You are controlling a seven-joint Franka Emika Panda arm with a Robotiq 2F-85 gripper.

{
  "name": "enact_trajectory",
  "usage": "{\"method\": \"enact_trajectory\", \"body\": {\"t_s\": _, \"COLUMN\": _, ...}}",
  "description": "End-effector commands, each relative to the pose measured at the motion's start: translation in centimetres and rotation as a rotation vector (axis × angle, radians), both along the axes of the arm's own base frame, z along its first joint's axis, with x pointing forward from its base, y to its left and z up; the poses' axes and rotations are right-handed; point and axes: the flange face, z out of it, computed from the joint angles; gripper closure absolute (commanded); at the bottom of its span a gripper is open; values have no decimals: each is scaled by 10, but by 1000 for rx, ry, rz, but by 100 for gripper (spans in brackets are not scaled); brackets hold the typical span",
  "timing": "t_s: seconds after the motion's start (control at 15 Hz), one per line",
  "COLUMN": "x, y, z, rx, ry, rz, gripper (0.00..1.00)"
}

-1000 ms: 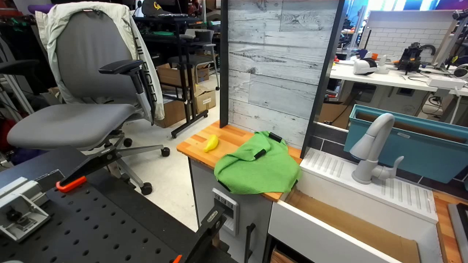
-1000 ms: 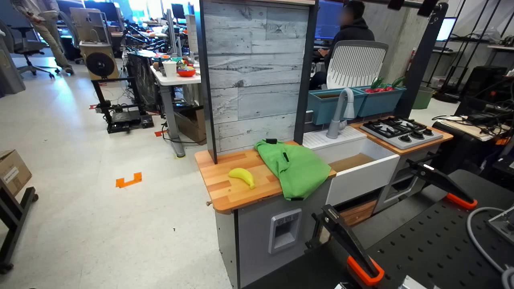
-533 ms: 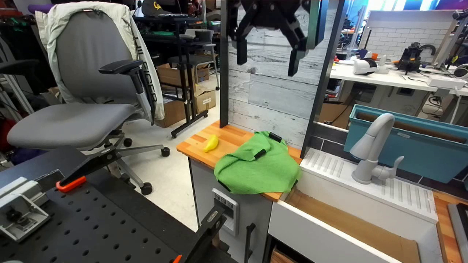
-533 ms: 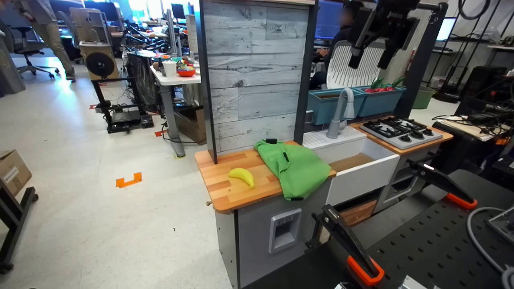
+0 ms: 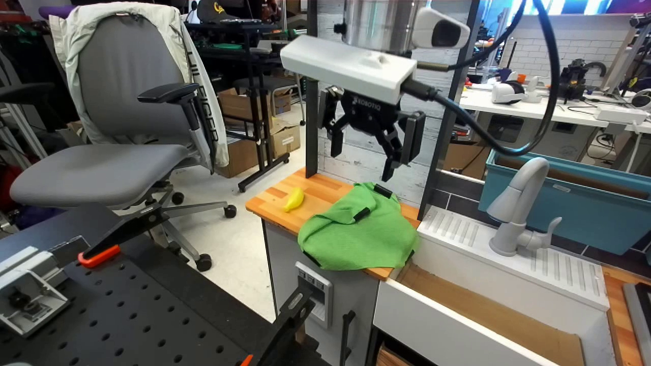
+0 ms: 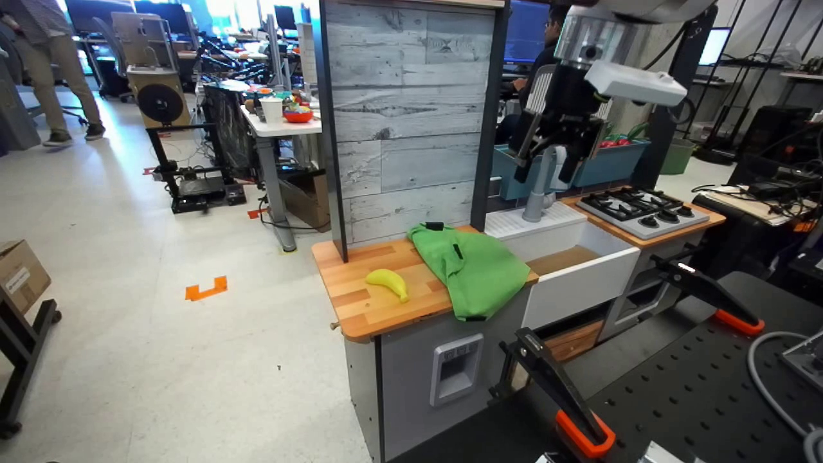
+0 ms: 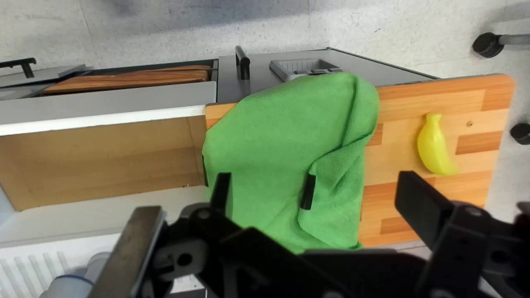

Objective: Move the green towel to the left.

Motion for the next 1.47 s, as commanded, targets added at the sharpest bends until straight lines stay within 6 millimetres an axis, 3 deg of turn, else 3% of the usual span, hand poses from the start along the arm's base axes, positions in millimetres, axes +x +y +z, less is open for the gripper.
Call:
{"method": "enact_trajectory", "body": {"t_s": 0.0, "x": 24, "y": -7, "z": -42, "rx": 26, "ry": 15, "rz": -21, "gripper": 0}}
{"method": "enact_trajectory", "body": {"t_s": 0.33, "x": 42, "y": -14, "z": -95, "rx": 27, "ry": 54, "rz": -64, "gripper": 0}}
{"method": "enact_trajectory", "body": {"t_s": 0.73, "x": 61, "y": -25, "z": -145, "rx": -7, "ry": 93, "rz": -142, "gripper": 0}}
{"method": "enact_trajectory", "body": {"t_s": 1.4, "x": 75, "y": -41, "z": -203, "rx": -97, "ry": 141, "rz": -189, "gripper": 0}}
